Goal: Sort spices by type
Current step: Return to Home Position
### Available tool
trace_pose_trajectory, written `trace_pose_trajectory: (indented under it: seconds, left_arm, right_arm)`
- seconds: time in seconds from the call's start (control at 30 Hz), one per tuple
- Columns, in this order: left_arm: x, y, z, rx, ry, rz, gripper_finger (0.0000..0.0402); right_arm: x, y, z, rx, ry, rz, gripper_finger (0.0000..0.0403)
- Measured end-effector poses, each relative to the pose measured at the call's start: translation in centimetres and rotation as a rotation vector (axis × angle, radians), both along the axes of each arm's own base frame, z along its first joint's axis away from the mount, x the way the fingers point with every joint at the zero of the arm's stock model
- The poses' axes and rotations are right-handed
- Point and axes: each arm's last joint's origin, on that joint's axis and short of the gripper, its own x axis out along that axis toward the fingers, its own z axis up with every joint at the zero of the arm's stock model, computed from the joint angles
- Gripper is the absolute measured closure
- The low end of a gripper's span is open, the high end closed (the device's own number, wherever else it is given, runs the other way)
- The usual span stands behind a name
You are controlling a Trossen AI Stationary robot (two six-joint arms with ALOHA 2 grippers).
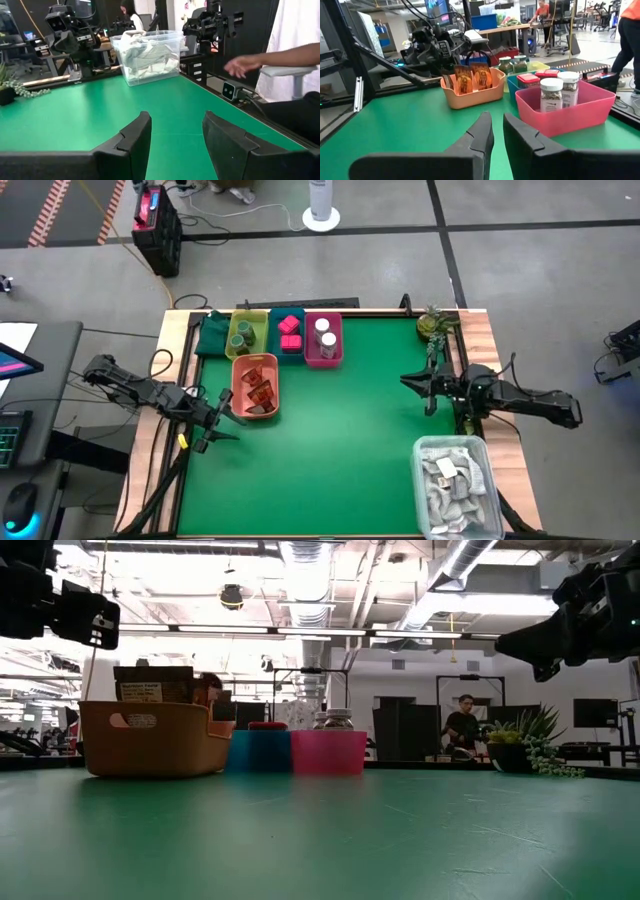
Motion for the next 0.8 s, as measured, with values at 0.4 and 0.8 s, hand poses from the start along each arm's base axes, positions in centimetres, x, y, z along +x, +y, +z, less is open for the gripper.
trace_pose_trajectory:
  seconds: [0.4, 0.8]
  left_arm:
    - [0.0, 0.01, -0.02, -0.001, 0.003, 0.003, 0.0233]
    - [0.0, 0.01, -0.03, 0.004, 0.001, 0.003, 0.0233]
  right_arm:
    - [-0.01, 0.0, -0.03, -0.002, 0.004, 0.0, 0.0327]
    - [0.0, 0.0, -0.06, -0.002, 0.007, 0.0, 0.0327]
